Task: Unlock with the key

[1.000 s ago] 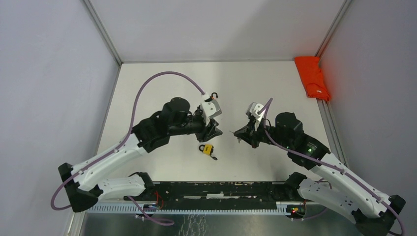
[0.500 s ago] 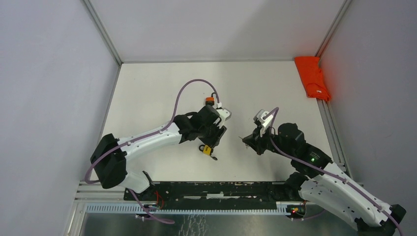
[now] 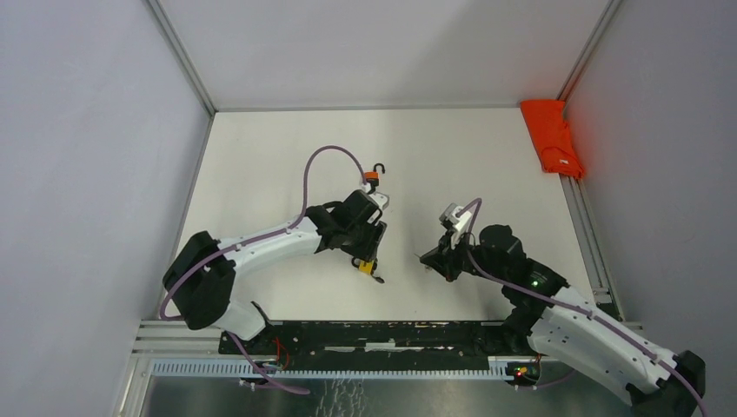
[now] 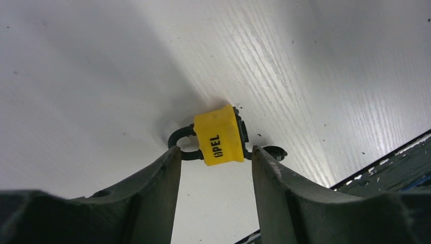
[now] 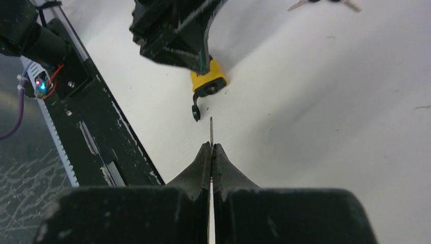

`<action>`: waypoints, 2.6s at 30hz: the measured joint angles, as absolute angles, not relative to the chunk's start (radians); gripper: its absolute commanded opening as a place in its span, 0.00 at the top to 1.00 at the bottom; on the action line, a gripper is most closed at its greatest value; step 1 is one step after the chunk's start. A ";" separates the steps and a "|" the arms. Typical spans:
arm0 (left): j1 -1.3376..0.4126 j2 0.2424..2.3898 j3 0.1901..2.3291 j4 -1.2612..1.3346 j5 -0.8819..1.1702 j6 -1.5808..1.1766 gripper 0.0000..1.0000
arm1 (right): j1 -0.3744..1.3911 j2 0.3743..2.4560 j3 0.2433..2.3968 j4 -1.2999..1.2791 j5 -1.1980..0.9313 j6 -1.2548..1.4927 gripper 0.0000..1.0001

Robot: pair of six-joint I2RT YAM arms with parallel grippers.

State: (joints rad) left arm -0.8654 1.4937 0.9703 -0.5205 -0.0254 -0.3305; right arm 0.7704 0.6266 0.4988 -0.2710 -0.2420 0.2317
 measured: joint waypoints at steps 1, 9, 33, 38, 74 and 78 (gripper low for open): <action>-0.858 1.491 0.963 -0.512 -0.025 -0.337 0.54 | 0.770 0.642 0.484 -0.245 -0.253 0.239 1.00; -0.804 1.442 0.881 -0.463 -0.031 -0.378 0.98 | 0.770 0.864 0.358 -0.035 -0.385 0.328 1.00; -0.785 1.622 0.910 -0.443 -0.003 -0.391 0.98 | 0.656 1.345 0.229 0.677 -0.742 0.598 1.00; -0.785 1.599 0.961 -0.530 -0.076 -0.392 0.98 | 0.654 1.353 0.218 0.708 -0.753 0.605 1.00; -0.849 1.462 0.865 -0.520 -0.017 -0.595 0.98 | 0.633 1.244 0.205 0.629 -0.736 0.549 1.00; -0.849 1.469 0.865 -0.518 -0.017 -0.595 0.98 | 0.627 1.242 0.199 0.626 -0.736 0.548 1.00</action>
State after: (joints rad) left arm -0.8494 1.4689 0.8646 -0.5182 -0.0170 -0.5949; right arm 0.6266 1.2423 0.1986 0.6262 -0.7361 0.5480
